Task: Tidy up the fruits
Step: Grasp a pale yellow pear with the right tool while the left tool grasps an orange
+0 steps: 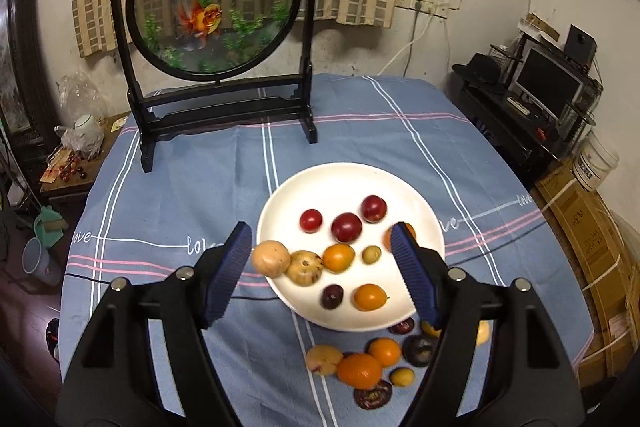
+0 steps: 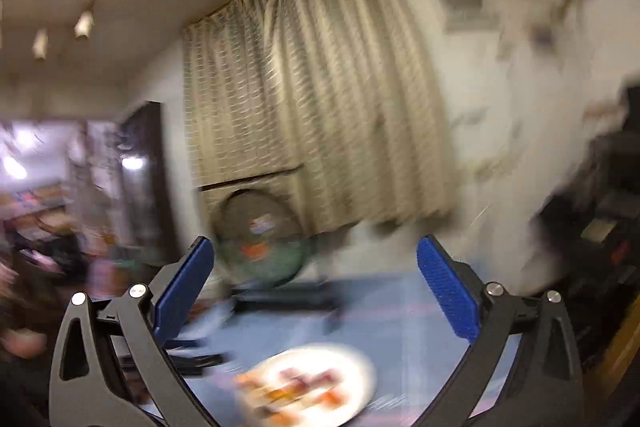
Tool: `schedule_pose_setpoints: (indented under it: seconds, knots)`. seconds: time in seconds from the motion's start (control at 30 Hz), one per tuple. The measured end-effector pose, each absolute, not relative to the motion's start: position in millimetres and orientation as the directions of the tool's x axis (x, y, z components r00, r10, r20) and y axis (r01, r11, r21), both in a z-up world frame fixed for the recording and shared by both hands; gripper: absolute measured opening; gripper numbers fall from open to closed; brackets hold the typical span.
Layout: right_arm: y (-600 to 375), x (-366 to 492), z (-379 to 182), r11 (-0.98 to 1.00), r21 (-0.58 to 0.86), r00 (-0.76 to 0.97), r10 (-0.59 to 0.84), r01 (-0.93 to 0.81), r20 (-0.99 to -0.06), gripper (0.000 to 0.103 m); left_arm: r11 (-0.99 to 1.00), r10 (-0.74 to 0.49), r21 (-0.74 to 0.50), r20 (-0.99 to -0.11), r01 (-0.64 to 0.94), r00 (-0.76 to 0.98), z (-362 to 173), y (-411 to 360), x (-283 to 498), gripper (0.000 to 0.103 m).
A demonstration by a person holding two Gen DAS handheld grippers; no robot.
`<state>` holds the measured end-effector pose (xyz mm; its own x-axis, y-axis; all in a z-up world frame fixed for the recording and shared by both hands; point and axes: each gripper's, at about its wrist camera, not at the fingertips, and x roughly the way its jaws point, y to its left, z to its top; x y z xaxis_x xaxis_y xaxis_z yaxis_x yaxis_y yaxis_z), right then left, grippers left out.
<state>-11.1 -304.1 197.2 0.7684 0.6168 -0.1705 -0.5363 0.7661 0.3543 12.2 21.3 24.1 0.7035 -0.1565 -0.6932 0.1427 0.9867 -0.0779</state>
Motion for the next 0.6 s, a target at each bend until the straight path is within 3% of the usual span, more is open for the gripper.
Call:
schedule_pose_setpoints:
  seconds: [0.13,0.3,0.33,0.43,0.57,0.6]
  knots:
    - [-306,2,132,0.729,0.514,0.678,0.655,-0.452,-0.333,0.102,0.984,-0.159,-0.059,-0.716,0.168,0.68,12,13,-6,0.075]
    - [-307,19,14,0.764,0.63,0.516,0.599,-0.139,-0.612,0.102,0.986,-0.146,-0.062,-0.766,0.155,0.626,-16,17,-24,0.077]
    - [-306,17,-1,0.786,0.609,0.502,0.571,-0.107,-0.649,0.102,0.987,-0.141,-0.062,-0.775,0.147,0.616,-21,18,-27,0.077]
    - [-291,4,-38,0.939,0.32,0.487,0.341,-0.128,-0.804,0.102,0.99,-0.129,-0.066,-0.8,0.128,0.585,-36,24,-38,0.077]
    - [-260,-19,-66,0.954,0.008,0.503,0.165,-0.3,-0.848,0.101,0.991,-0.109,-0.047,-0.821,0.124,0.56,-52,25,-48,0.077]
    - [-254,-21,-71,0.945,-0.034,0.51,0.144,-0.324,-0.848,0.096,0.991,-0.108,-0.046,-0.827,0.124,0.552,-55,25,-50,0.077]
